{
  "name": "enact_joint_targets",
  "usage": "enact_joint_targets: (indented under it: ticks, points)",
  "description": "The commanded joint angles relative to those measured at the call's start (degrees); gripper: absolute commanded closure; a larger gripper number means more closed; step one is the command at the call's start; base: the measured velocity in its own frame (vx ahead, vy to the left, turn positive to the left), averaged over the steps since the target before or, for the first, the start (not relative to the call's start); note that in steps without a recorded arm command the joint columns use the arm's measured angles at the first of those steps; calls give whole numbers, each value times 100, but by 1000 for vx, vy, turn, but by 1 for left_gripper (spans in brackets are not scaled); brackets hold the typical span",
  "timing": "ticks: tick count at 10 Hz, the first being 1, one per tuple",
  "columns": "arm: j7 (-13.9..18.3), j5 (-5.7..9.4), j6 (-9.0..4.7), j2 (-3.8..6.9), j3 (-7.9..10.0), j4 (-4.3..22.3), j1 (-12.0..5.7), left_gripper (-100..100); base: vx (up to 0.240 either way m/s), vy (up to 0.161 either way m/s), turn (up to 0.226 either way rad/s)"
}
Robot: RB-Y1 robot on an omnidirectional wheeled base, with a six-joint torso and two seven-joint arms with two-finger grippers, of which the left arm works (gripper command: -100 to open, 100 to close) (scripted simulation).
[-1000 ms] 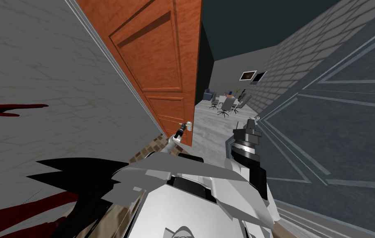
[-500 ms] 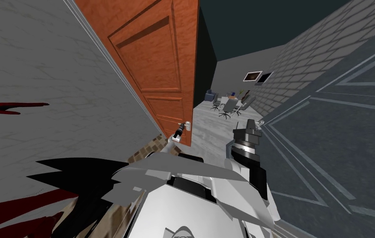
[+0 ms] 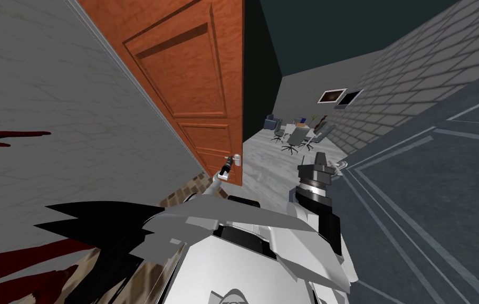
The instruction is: Push the door open
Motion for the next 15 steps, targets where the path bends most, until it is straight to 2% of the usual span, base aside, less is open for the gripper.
enact_joint_targets:
  ticks: [1, 6, 7, 15]
  points:
    - [-53, 24, 42, 7, 183, -40, -31, 100, 175, -183, 104]
    - [-124, 65, 38, -56, 466, 36, -72, 100, 143, -122, 68]
    - [-125, 60, 40, -49, 451, 37, -43, 100, 63, -31, 31]
    - [-228, 139, 34, 86, 915, 55, -28, 100, 178, -67, 52]
